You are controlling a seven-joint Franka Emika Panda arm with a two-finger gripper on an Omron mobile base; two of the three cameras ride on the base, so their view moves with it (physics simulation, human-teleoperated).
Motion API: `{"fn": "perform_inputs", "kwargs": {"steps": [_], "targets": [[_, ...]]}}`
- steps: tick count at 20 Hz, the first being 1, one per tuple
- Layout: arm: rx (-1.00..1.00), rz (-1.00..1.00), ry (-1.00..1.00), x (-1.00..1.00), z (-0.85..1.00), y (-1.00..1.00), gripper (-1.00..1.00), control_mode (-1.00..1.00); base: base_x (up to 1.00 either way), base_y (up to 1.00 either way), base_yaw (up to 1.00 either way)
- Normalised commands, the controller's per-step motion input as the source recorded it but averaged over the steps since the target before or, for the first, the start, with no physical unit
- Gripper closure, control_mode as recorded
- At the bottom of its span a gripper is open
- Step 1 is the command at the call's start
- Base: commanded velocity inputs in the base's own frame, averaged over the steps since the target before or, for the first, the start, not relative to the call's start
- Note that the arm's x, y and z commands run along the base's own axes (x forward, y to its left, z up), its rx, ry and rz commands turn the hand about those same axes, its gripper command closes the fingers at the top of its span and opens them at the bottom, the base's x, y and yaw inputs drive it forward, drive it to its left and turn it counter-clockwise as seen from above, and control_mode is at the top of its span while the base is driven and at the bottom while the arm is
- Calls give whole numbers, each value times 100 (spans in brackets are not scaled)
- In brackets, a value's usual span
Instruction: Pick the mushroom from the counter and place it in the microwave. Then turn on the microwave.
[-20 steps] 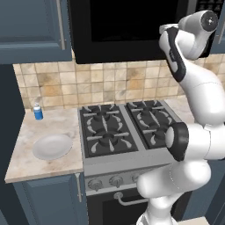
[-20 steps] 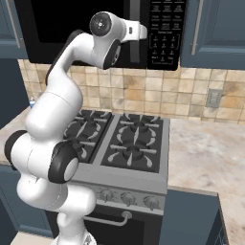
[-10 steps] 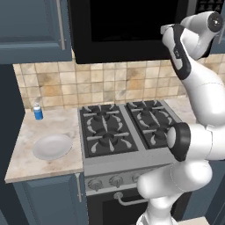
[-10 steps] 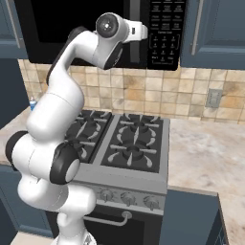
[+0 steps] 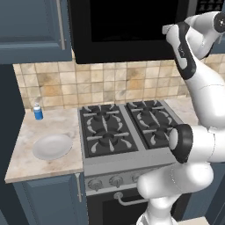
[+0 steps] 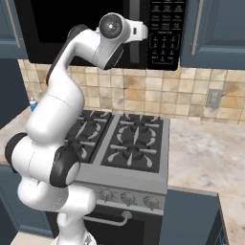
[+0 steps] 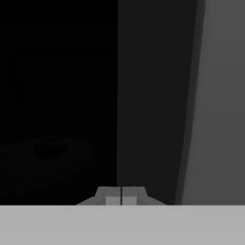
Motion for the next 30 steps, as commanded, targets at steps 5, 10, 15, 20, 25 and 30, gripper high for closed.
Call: {"fn": "perform_inputs", "kwargs": {"steps": [5,10,15,20,25,30], "targets": [[0,4,0,-30,16,-7,100,-100,0,0,0],[0,3,0,-31,15,-4,100,-100,0,0,0],[0,3,0,-28,9,-4,100,-100,0,0,0],[0,3,0,-33,3,-6,100,-100,0,0,0],[0,0,0,-50,0,-11,100,-100,0,0,0],[2,2,0,-37,-7,-19,100,-100,0,0,0]]}}
